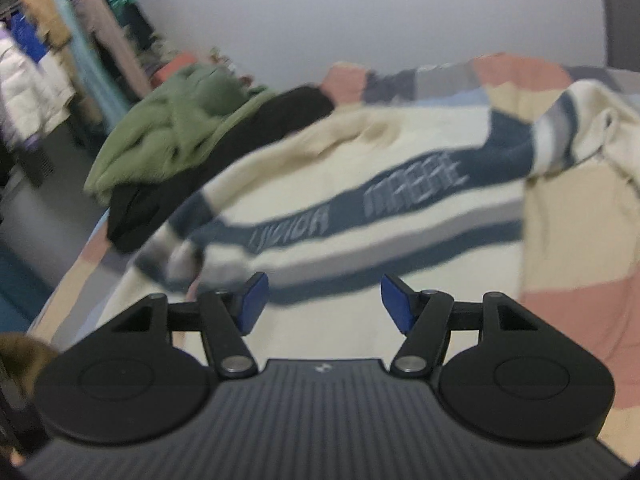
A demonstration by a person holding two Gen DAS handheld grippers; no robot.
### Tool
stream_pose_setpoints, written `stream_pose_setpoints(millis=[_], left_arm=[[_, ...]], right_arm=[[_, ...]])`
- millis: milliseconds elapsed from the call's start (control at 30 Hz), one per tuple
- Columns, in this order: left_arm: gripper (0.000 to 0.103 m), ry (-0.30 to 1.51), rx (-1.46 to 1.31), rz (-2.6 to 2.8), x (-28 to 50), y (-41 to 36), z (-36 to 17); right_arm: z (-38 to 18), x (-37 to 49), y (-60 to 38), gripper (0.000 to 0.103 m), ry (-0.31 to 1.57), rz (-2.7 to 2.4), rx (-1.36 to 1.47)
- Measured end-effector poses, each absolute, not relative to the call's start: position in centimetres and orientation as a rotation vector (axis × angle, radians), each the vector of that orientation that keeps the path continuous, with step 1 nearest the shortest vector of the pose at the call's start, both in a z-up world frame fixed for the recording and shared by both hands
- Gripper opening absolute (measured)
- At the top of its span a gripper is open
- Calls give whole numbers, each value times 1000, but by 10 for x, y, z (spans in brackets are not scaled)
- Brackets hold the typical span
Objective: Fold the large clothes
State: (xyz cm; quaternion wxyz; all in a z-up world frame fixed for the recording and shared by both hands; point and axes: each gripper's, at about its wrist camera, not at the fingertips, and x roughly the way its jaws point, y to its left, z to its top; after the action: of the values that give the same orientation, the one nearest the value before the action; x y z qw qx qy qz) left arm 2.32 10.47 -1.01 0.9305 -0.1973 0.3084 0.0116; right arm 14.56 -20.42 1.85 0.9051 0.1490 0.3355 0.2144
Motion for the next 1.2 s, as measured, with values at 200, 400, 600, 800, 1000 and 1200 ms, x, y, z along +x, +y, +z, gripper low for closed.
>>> stream_pose_setpoints(millis=[200,400,600,800,1000,1200], left_arm=[[57,638,-484,38,6,117,-19],[57,660,-532,29,24,126,-25],[57,669,-576,101,37,149,-32],[57,729,-678,112,48,165,-49],[57,738,-731,81,49,165,-57],[57,743,-801,0,51,158,-65]], right_arm=[[-24,129,-172,64,737,583,275],[-50,111,-140,65,771,742,204],[-67,99,-109,64,797,916,131],[-77,89,-82,46,778,963,-43],[-67,99,-109,14,761,922,9],[-52,123,-172,14,722,795,250]])
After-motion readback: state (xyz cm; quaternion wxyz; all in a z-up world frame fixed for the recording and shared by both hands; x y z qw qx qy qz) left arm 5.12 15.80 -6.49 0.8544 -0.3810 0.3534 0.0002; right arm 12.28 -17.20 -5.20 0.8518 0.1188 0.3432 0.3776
